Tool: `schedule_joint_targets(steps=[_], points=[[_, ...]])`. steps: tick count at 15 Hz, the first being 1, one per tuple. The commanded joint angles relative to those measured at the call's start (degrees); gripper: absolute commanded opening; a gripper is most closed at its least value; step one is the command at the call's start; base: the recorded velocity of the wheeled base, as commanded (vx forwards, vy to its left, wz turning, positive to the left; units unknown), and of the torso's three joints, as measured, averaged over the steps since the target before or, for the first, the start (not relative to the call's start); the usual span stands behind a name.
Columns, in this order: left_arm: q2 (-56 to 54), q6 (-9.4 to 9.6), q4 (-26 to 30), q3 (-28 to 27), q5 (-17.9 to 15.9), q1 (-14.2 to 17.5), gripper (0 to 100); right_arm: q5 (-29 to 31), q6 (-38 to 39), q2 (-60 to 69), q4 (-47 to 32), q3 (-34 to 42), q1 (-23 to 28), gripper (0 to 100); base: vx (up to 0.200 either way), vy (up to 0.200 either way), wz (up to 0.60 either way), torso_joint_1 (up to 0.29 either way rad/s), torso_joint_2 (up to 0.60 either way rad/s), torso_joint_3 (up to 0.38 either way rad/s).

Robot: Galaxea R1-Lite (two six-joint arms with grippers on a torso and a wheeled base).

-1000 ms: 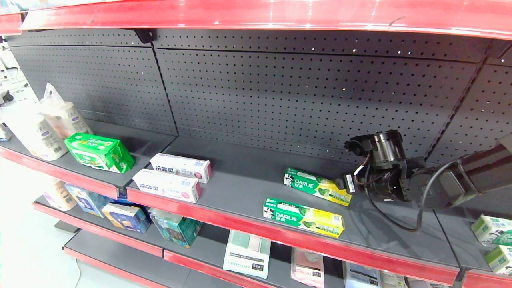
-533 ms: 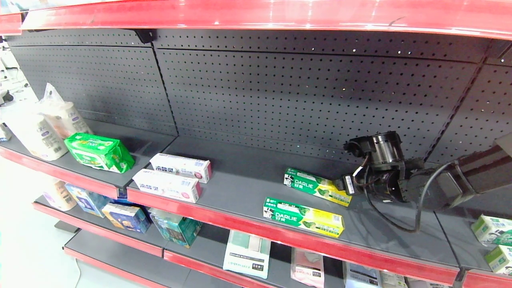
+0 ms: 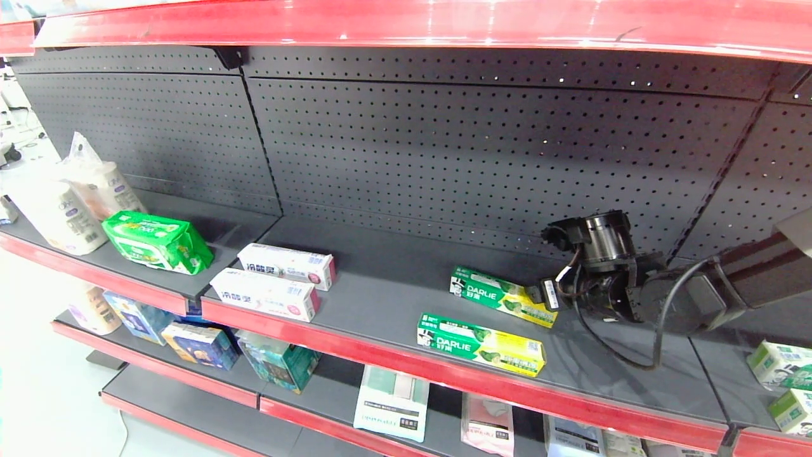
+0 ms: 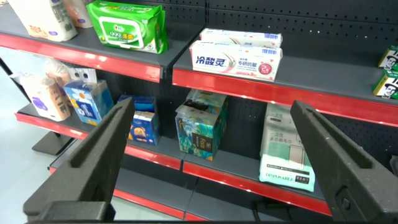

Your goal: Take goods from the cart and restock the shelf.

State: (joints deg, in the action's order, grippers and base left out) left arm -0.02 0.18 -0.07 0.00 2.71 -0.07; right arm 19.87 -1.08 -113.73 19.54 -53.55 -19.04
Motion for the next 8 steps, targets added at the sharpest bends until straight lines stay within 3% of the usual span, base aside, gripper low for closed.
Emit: schedule_joint_targets(steps=[1, 6, 8], points=[[0.0, -0.01, 0.0, 0.0, 0.0, 0.0, 100, 0.1, 0.0, 0.3, 0.0, -0.8, 0.0, 100, 0.000, 0.000, 0.00, 0.000, 0.00, 0.000], [0.0, -0.01, 0.0, 0.0, 0.0, 0.0, 100, 3.2, 3.0, 7.1, -0.2, 0.6, -0.4, 100, 0.000, 0.000, 0.00, 0.000, 0.00, 0.000], [0.0, -0.01, 0.0, 0.0, 0.0, 0.0, 100, 3.0, 2.5, 10.7, -0.3, 5.0, -0.6, 100, 0.000, 0.000, 0.00, 0.000, 0.00, 0.000]])
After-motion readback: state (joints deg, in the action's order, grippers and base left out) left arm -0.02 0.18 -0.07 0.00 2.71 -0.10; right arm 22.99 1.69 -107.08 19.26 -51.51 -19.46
